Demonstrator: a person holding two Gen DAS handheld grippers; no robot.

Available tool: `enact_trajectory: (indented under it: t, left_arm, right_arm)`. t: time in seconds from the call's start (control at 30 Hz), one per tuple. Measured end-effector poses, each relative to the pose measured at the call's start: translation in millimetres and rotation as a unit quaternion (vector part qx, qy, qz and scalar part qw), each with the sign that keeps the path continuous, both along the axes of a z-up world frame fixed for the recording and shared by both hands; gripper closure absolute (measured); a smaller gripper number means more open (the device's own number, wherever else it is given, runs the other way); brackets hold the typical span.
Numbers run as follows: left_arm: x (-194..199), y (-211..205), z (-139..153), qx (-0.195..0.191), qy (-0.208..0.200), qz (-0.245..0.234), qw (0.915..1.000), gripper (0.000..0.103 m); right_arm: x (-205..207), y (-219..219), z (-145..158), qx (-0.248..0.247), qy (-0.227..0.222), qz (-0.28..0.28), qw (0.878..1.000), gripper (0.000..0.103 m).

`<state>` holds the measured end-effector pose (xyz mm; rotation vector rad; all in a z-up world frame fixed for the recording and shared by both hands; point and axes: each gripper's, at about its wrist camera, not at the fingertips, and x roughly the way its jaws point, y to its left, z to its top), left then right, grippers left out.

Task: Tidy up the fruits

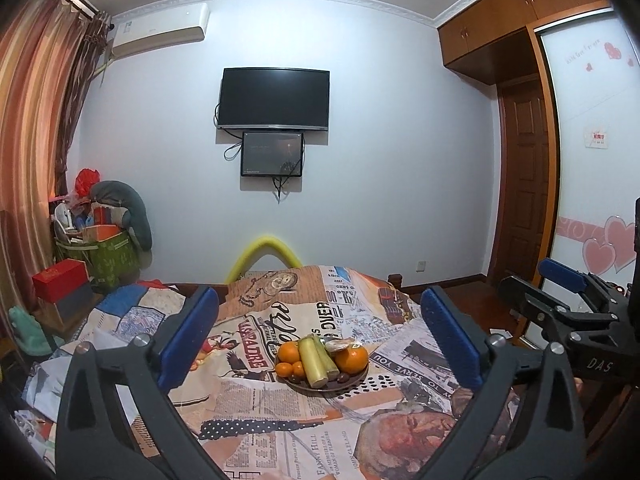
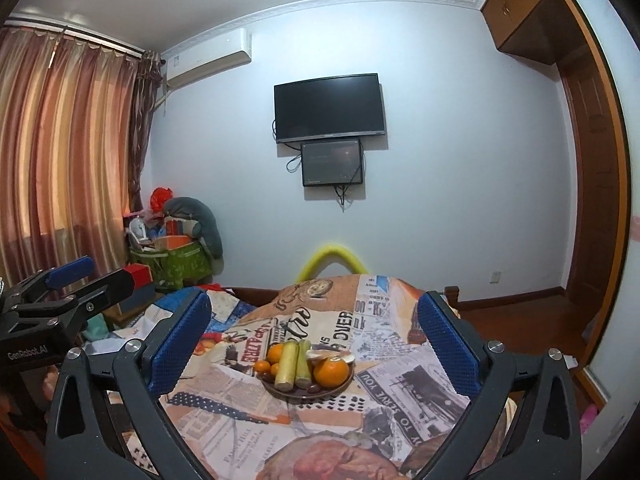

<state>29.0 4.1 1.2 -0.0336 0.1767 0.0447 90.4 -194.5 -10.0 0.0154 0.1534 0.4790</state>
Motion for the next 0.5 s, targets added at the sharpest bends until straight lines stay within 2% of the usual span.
enact_trajectory:
  t: [0.5]
  left_arm:
    - [4.0, 0.2, -3.3, -0.005, 0.005, -0.004, 1.0000, 0.000]
  right_arm:
    - [-6.0, -1.3, -0.9, -0.005, -0.001, 0.000, 1.000, 0.000]
